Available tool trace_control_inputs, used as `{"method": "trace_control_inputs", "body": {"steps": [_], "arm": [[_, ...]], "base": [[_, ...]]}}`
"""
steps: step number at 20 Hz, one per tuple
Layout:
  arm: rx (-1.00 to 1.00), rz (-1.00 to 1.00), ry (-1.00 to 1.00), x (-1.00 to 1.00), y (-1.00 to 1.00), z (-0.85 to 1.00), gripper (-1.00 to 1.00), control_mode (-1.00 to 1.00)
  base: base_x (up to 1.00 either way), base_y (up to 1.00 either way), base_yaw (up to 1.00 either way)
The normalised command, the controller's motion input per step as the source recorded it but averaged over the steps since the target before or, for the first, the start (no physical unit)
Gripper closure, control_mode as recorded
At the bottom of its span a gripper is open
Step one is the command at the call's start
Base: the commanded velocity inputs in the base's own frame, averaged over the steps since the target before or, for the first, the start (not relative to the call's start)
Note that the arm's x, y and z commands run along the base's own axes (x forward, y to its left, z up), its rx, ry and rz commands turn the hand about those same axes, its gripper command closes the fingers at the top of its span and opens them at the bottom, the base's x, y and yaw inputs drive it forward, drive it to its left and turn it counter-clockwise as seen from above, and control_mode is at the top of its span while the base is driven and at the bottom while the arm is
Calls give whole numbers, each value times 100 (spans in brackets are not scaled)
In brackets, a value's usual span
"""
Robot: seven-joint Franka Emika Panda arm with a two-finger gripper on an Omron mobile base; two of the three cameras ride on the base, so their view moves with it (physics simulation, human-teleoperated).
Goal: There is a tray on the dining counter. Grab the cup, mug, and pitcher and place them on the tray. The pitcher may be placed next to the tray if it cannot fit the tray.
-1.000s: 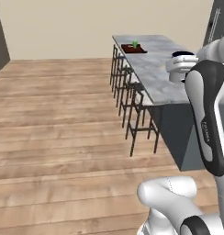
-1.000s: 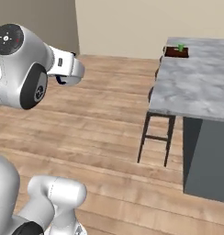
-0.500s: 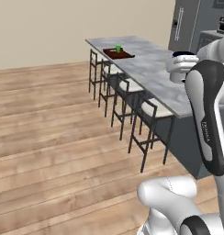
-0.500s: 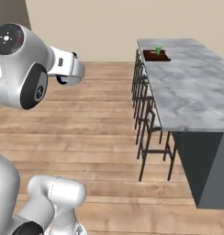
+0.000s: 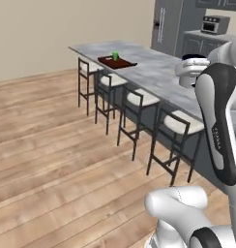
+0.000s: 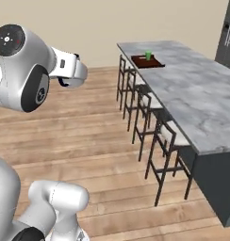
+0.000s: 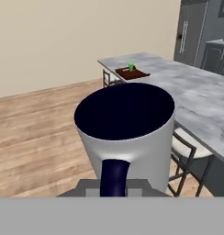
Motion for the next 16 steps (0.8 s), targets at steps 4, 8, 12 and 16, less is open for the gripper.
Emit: {"method": "trace_control_inputs", "body": {"steps": [4,8,12,16], "arm": [[0,0,0,0,0,0,100,100],[0,0,0,0,0,0,100,100],[0,0,0,0,0,0,100,100],[0,0,0,0,0,0,100,100]], "base": [[70,100,-36],[73,100,-36],[79,100,-37],[83,100,-38]]}}
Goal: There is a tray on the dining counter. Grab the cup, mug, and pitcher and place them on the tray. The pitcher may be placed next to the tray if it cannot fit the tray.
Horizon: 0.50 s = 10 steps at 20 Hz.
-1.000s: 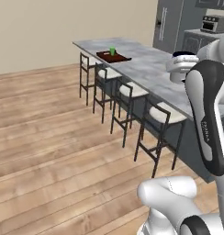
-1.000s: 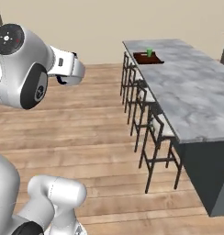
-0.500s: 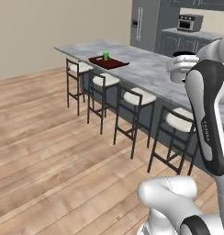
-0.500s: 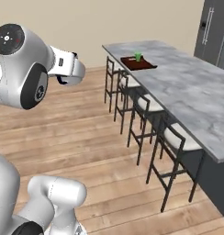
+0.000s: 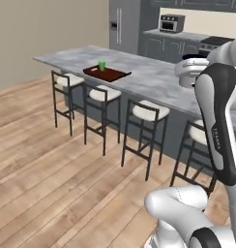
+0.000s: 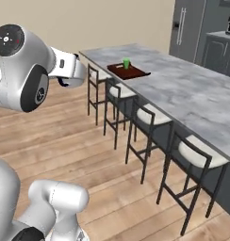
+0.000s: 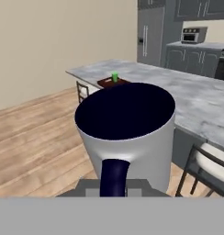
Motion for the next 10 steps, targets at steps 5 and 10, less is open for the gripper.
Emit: {"method": "trace_control_inputs", "body": {"steps": [5,10], "arm": [[0,0,0,0,0,0,100,100],[0,0,0,0,0,0,100,100]], "base": [[86,100,-40],[85,100,-41]]}}
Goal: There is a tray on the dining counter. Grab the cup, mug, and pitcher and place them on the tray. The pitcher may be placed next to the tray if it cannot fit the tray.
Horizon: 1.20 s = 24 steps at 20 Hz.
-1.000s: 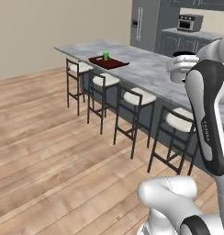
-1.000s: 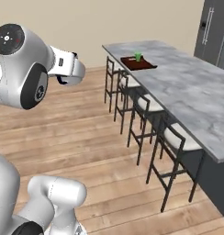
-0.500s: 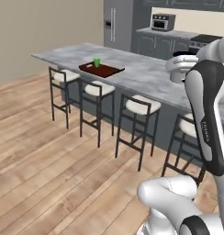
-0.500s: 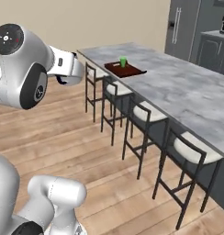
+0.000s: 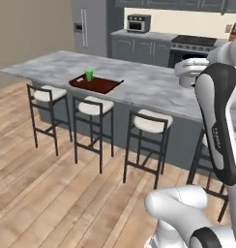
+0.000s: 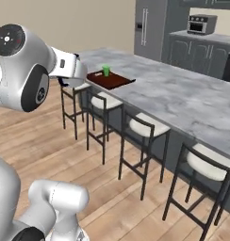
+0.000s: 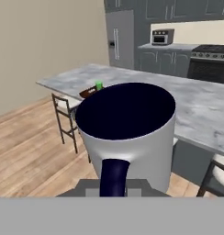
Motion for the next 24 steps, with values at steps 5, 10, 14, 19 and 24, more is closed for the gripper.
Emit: {"method": "trace_control_inputs", "body": {"steps": [5,10,14,19,24], "arm": [[0,0,0,0,0,0,100,100],[0,0,0,0,0,0,100,100],[0,0,0,0,0,0,100,100],[0,0,0,0,0,0,100,100],[0,0,0,0,0,0,100,100]], "base": [[85,100,-42],[83,100,-42],[81,100,-42],[79,100,-43],[78,100,-43]]}}
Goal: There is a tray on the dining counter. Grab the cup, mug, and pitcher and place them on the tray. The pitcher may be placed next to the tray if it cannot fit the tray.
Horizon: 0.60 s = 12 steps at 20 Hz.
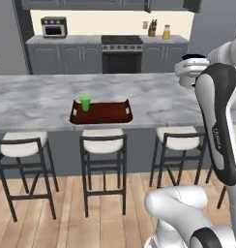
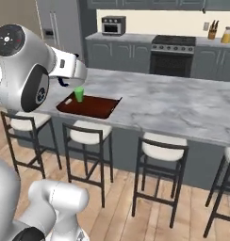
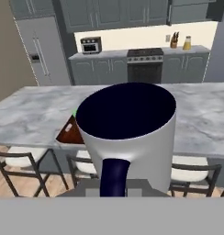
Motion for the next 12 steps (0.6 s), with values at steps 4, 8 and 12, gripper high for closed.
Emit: {"method": "trace_control_inputs", "body": {"steps": [4,8,12], "arm": [[0,0,0,0,0,0,100,100],[0,0,0,0,0,0,100,100],[0,0,0,0,0,0,100,100]], "base": [[77,100,-43],[74,99,-42],[67,71,-29]]}}
